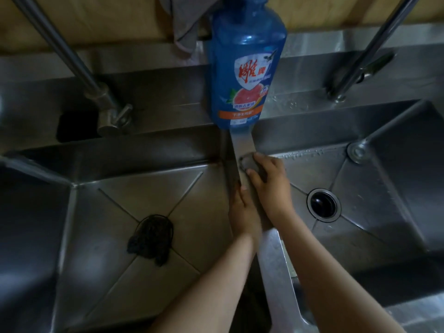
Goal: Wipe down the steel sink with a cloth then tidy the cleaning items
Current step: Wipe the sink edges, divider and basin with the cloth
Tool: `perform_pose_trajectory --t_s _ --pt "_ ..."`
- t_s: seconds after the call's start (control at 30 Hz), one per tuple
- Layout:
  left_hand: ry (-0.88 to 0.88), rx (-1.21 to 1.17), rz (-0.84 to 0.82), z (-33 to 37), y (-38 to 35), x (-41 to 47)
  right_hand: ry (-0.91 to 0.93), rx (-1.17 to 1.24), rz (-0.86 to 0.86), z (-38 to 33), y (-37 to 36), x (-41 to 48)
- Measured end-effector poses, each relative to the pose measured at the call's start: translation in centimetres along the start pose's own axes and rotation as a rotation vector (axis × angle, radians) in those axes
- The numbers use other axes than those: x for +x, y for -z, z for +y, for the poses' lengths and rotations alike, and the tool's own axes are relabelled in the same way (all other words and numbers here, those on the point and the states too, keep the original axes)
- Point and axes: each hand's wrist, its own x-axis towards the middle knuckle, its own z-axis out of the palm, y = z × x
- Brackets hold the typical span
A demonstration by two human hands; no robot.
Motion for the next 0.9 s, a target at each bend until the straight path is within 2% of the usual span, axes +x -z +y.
perform_pose_trajectory --t_s 0.27,0.47,0.57,0.7,0.8,0.9 --pt "0.116 0.133 -0.046 2.6 2.2 -0.4 -0.103 0.001 -0.055 1.1 3.1 -6.0" --pt "0.082 0.060 -0.033 4.3 5.0 0.8 -0.111 0.114 0.090 -0.7 4.3 -6.6" --pt "0.047 0.012 0.052 5.3 7.5 1.9 -0.106 0.248 0.160 -3.0 4.0 -5.5" --pt "0.017 -0.043 0.218 6.7 11.6 4.4 -0.085 0.384 0.147 -6.1 1.6 -3.5" --pt "-0.002 -0.043 0.280 7.6 14.1 7.2 -0.041 0.396 0.098 -8.5 -1.1 -2.0" --pt "0.005 -0.005 0.275 8.2 15.9 10.3 -0.006 0.360 0.095 -10.6 -4.5 0.1"
